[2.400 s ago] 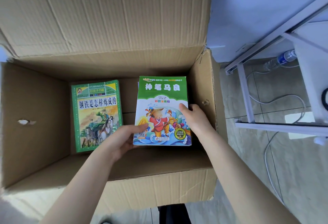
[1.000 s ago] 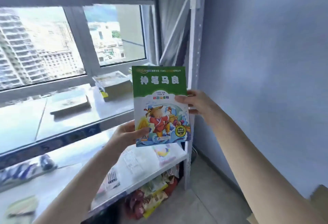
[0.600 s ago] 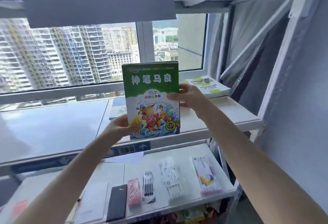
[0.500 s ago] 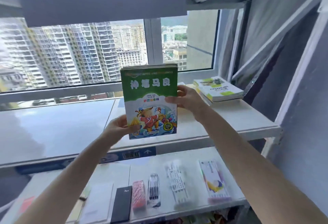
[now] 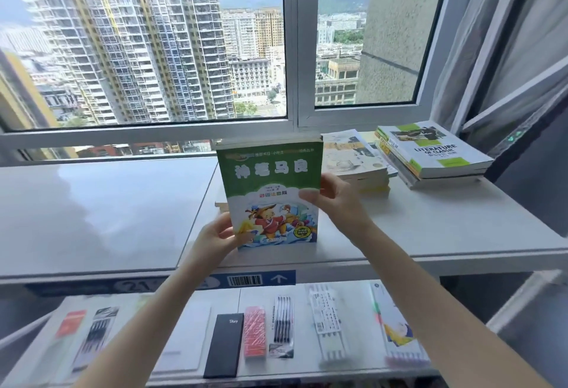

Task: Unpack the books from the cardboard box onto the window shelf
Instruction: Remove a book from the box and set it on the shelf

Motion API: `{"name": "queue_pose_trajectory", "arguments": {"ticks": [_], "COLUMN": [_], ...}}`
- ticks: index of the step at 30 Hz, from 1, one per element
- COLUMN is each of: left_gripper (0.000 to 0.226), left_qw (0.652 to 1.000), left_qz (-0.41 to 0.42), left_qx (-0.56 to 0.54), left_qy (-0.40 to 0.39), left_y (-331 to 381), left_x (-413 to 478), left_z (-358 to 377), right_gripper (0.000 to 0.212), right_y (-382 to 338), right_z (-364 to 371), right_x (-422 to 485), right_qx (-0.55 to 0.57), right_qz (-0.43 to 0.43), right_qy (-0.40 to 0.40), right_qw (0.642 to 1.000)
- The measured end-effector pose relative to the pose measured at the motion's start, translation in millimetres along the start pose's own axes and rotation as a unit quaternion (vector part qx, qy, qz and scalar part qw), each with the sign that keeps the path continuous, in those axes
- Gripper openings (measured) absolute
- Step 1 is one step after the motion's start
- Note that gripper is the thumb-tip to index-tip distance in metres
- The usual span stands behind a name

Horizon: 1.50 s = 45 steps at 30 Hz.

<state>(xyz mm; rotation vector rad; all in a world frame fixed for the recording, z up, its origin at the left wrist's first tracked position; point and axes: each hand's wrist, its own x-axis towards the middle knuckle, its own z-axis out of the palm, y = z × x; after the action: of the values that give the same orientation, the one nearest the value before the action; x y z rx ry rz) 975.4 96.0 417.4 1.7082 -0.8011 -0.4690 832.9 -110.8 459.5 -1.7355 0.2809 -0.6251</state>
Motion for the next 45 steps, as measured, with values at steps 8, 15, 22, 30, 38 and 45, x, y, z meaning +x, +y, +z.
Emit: {"name": "queue_pose_trajectory", "arguments": {"ticks": [8, 15, 22, 30, 38, 45], "left_gripper": [0.023, 0.029, 0.027, 0.019, 0.036, 0.072], "left_qw": [1.0, 0.984, 0.96, 0.953, 0.954, 0.846], "left_qz": [-0.02, -0.167, -0.255, -0.28, -0.23, -0.115], "left_qx": [0.009, -0.059, -0.115, -0.104, 0.164, 0.52], "left_qy": [-0.01, -0.028, -0.027, -0.053, -0.099, -0.031], "left_y": [-1.3, 37.8, 27.6, 1.3, 6.2, 49.4], "left_x": [4.9, 72.2, 135.6, 155.3, 148.9, 121.9], "left_z": [-11.7, -63.2, -84.7, -81.8, -80.2, -66.8], "right_gripper": [0.014, 0.028, 0.038, 0.031, 0.038, 0.068], "right_y": [-3.4, -23.8, 0.1, 50.9, 51.3, -3.6], "right_z": [-0.9, 16.5, 42.5, 43.2, 44.5, 22.2], "right_x": [23.7, 109.0, 184.0, 208.0, 210.3, 196.3], "right_qx": [-0.007, -0.024, -0.073, -0.1, -0.135, -0.365], "right_qz": [0.017, 0.127, 0.252, 0.334, 0.341, 0.213], "right_qy": [-0.016, 0.02, 0.069, 0.005, -0.027, -0.057], "right_qw": [1.0, 0.991, 0.962, 0.937, 0.93, 0.905]}}
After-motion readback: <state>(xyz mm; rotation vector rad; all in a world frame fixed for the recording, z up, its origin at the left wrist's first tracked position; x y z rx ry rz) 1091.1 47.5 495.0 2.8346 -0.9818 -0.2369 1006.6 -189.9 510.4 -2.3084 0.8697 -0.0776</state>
